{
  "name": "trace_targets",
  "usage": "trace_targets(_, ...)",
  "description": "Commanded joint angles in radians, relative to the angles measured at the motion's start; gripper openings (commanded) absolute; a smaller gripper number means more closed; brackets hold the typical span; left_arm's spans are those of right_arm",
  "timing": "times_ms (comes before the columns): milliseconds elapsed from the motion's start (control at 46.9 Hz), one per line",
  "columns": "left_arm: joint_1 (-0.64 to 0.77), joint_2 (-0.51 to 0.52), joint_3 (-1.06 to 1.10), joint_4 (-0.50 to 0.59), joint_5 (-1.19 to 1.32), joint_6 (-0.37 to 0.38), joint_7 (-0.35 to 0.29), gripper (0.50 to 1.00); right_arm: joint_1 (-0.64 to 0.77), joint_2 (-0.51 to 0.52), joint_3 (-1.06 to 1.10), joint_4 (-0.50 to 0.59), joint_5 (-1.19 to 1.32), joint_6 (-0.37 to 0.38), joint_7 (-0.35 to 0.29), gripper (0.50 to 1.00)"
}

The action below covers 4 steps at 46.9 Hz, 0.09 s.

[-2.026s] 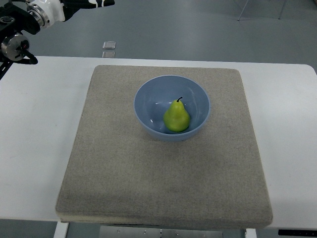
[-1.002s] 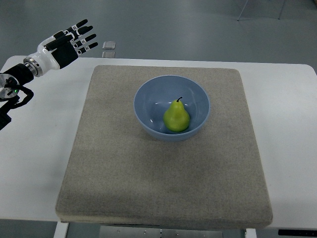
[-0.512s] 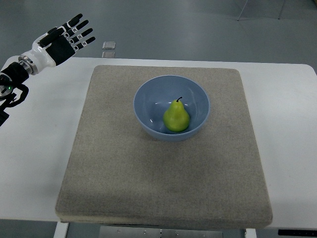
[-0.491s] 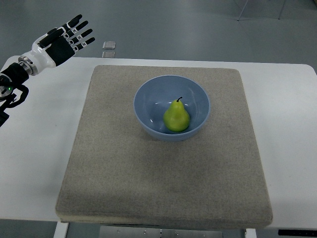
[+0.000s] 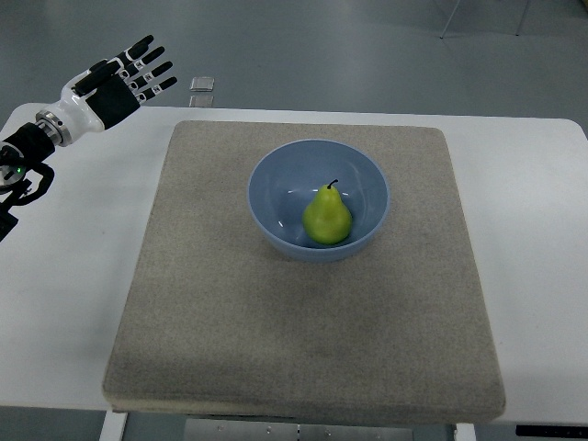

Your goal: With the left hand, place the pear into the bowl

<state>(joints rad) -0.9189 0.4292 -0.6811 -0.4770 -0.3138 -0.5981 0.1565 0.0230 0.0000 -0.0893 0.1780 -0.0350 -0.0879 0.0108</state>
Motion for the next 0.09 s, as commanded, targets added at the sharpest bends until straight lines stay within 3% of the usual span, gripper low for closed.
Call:
trace_targets(0, 0.000, -0.001, 0.000, 0.000, 0.001, 0.000, 0.000, 0.994, 0.000, 0.000, -0.003, 0.000, -0.003, 0.000, 0.000, 0.924)
trace_targets(64, 0.000, -0.001, 0.000, 0.000, 0.001, 0.000, 0.000, 0.994, 0.000, 0.000, -0.007, 0.000, -0.005, -0.001, 0.000, 0.926)
